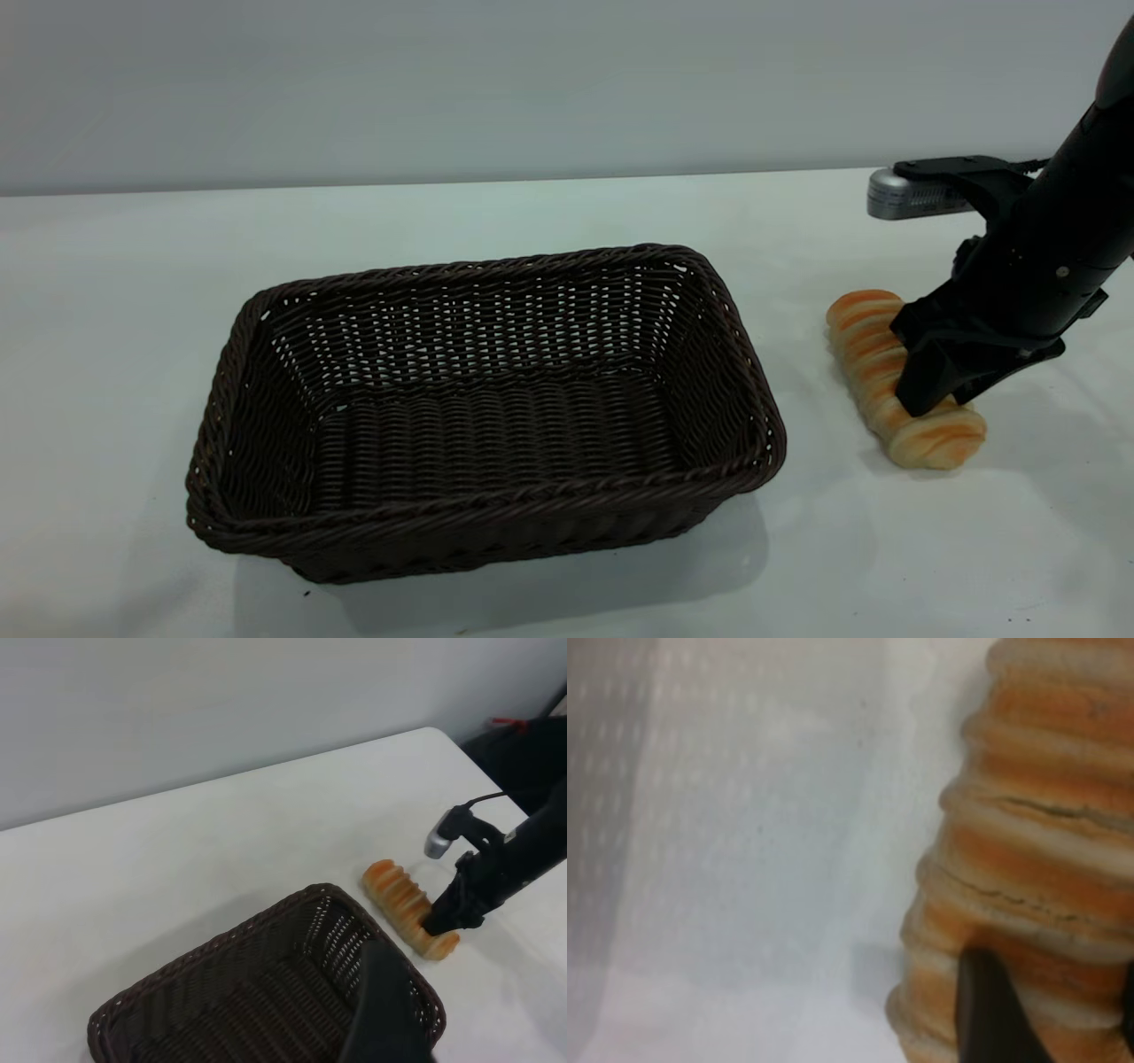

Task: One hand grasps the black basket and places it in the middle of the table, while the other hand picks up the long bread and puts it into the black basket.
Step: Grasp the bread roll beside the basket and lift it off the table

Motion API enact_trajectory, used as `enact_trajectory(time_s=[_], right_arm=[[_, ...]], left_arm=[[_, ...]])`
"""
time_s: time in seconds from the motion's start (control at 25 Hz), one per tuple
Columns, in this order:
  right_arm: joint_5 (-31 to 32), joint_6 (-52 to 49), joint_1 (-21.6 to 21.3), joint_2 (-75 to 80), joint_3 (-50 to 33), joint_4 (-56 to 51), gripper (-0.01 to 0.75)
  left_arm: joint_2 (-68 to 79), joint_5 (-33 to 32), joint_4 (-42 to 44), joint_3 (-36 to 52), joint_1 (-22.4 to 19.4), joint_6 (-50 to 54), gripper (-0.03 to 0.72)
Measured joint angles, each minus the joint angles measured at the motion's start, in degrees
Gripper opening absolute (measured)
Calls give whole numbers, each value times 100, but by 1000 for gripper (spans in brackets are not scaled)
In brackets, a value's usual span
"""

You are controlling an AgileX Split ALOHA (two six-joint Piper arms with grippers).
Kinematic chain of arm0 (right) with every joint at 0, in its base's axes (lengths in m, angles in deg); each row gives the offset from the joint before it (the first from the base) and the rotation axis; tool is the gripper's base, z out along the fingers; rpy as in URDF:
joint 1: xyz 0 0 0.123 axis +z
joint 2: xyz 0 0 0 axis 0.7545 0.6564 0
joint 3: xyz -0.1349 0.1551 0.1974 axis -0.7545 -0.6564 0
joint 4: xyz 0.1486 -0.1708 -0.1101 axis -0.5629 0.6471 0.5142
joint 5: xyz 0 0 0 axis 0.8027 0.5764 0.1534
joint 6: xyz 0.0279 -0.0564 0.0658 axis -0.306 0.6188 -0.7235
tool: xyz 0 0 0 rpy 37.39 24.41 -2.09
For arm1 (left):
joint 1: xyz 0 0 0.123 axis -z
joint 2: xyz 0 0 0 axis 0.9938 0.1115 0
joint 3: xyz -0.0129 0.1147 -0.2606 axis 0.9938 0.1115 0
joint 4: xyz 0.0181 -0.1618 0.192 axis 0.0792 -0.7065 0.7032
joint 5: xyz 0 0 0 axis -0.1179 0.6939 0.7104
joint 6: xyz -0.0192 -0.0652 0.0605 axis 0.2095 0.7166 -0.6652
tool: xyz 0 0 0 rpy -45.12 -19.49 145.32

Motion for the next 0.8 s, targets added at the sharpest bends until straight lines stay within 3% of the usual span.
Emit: enact_trajectory(time_s=[0.2,0.32,0.4,0.6,0.8], right_arm=[[-6,54,0,174,51,-144,238],[6,102,-5,211,81,-136,96],[80,102,-5,211,155,-33,48],[794,-238,-5,-191,587,634,33],[1046,-619,27,-1535,795,867,31]], left_arm=[[0,0,-28,0,0,-19,576],[0,0,-33,0,0,-19,576],[0,0,-33,0,0,-19,576],[0,-20,-33,0,0,-21,575],[0,-20,-33,0,0,-26,575]])
